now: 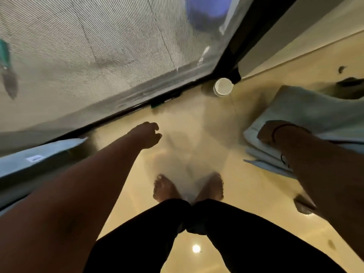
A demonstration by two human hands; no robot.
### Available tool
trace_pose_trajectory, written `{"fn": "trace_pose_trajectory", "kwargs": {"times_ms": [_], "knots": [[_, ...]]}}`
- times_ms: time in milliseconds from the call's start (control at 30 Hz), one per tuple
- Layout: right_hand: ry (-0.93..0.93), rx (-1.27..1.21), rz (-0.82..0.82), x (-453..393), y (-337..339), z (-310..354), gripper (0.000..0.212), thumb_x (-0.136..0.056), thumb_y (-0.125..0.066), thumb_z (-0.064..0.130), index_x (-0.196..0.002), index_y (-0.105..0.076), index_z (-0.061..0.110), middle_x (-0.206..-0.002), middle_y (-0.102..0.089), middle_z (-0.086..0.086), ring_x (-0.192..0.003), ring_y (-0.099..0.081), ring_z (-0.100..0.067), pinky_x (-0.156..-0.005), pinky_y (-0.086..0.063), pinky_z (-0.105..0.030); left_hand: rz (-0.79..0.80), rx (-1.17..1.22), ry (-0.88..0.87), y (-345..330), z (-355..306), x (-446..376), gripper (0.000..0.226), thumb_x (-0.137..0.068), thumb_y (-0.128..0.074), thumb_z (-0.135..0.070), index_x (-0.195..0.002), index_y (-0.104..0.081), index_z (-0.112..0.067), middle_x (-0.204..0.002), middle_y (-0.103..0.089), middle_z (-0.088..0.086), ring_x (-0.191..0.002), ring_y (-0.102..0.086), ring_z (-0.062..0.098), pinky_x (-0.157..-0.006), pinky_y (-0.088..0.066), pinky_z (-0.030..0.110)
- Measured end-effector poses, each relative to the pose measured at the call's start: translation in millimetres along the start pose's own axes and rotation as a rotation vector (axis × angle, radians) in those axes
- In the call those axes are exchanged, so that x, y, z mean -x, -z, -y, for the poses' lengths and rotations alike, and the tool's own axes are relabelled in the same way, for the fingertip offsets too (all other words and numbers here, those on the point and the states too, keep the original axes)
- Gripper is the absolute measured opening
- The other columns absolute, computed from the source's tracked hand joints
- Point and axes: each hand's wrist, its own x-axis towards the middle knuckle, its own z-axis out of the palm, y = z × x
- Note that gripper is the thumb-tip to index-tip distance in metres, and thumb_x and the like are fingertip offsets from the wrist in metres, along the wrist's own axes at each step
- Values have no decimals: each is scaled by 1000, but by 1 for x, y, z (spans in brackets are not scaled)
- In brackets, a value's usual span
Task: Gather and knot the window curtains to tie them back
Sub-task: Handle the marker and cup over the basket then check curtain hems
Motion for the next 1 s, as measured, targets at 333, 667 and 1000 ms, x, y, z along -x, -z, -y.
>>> {"fn": "trace_pose_trajectory", "kwargs": {"times_ms": [333, 667, 1000], "knots": [[260, -324, -369, -88, 22, 79, 45, -87, -51, 31, -125, -48, 6, -127, -53, -22, -114, -52, -37, -92, -43, -38, -143, 12, 85, -20, 15, -98, 51, -92, -52, -35, -135, -41, -10, -138, -43, 15, -122, -48, 33, -93, -43, 42], [312, -419, -526, -150, 32, 108, 89, -73, -68, 34, -147, -21, 18, -148, -35, -14, -133, -38, -35, -108, -35, -44, -321, 60, 82, -40, 14, -150, 37, -94, -47, -21, -129, -44, -11, -132, -43, 16, -117, -48, 37, -84, -45, 43], [299, -406, -595, -175, 23, 117, 90, -80, -66, 36, -150, -12, 17, -152, -25, -17, -138, -27, -36, -112, -28, -41, -359, -55, 59, -54, 13, -162, 38, -93, -40, -12, -130, -39, -4, -125, -49, 24, -112, -51, 41, -75, -44, 43]]}}
